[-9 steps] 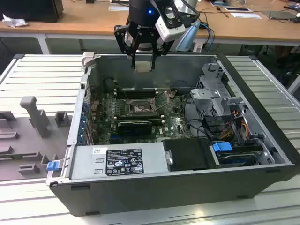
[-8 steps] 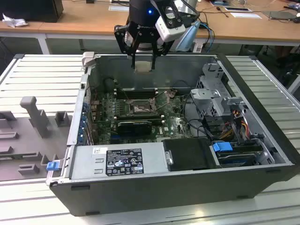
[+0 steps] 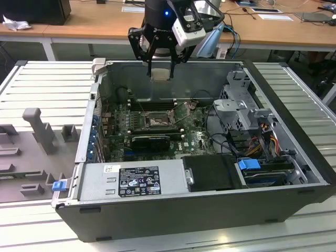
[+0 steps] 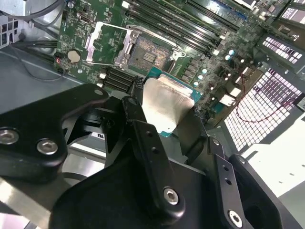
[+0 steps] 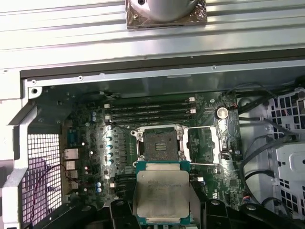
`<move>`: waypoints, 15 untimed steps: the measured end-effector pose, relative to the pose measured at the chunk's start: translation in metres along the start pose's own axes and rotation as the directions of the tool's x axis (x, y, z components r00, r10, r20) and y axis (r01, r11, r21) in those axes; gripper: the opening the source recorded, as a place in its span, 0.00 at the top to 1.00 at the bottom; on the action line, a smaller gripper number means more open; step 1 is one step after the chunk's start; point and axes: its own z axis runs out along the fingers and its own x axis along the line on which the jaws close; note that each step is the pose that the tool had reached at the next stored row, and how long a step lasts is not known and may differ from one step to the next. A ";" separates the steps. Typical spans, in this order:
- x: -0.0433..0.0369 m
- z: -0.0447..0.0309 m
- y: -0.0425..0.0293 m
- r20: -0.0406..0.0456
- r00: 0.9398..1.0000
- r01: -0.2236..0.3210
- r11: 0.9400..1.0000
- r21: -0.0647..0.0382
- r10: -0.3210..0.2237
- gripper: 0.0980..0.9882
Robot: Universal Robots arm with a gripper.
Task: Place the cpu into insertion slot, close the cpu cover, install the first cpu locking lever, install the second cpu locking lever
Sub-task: 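Place the cpu into insertion slot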
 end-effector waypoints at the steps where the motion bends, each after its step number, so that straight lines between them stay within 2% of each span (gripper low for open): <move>1: 0.0000 0.0002 0.0000 0.000 1.000 -0.004 1.000 0.000 0.004 0.52; 5: 0.0000 0.0028 -0.0003 0.000 1.000 -0.007 1.000 0.000 0.007 0.52; 15: -0.0001 0.0033 -0.0003 0.002 0.999 -0.034 0.999 -0.001 0.034 0.52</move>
